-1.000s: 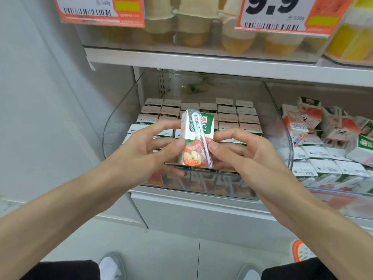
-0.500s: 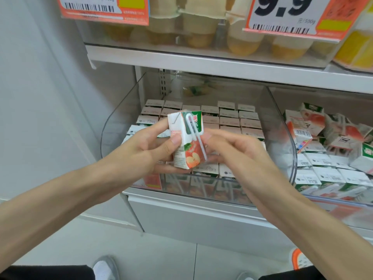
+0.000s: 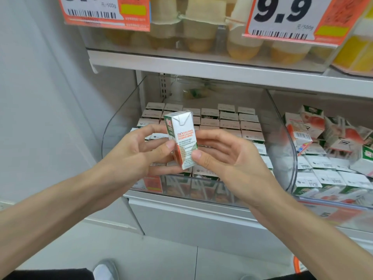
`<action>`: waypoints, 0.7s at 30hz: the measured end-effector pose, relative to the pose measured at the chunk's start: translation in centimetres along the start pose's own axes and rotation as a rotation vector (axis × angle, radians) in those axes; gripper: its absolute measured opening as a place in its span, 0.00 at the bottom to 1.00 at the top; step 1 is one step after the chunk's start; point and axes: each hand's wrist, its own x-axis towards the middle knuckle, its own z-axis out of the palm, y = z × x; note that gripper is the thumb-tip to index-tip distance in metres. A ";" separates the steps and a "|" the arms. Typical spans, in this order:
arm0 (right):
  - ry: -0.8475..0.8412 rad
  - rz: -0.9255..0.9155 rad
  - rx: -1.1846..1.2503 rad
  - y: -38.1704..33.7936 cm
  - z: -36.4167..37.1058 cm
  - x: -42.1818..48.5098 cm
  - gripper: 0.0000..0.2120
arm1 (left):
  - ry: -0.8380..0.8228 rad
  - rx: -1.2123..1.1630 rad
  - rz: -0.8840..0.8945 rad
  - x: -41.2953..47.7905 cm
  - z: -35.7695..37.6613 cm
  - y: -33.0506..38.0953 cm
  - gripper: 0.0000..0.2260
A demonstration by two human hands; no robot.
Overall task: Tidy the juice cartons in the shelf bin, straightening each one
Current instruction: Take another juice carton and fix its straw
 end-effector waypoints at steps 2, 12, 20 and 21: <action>0.000 -0.037 -0.087 -0.1 0.0 0.0 0.14 | 0.018 -0.030 0.002 -0.1 0.1 0.1 0.18; 0.112 0.001 -0.021 -0.6 -0.4 0.2 0.26 | 0.081 0.173 0.055 -0.1 0.3 0.4 0.17; 0.034 0.131 0.022 -1.9 0.0 -0.3 0.25 | 0.046 0.336 0.159 -0.2 0.5 0.1 0.22; 0.024 0.154 0.042 -2.1 0.0 -0.4 0.24 | 0.019 0.365 0.186 -0.3 0.6 0.0 0.24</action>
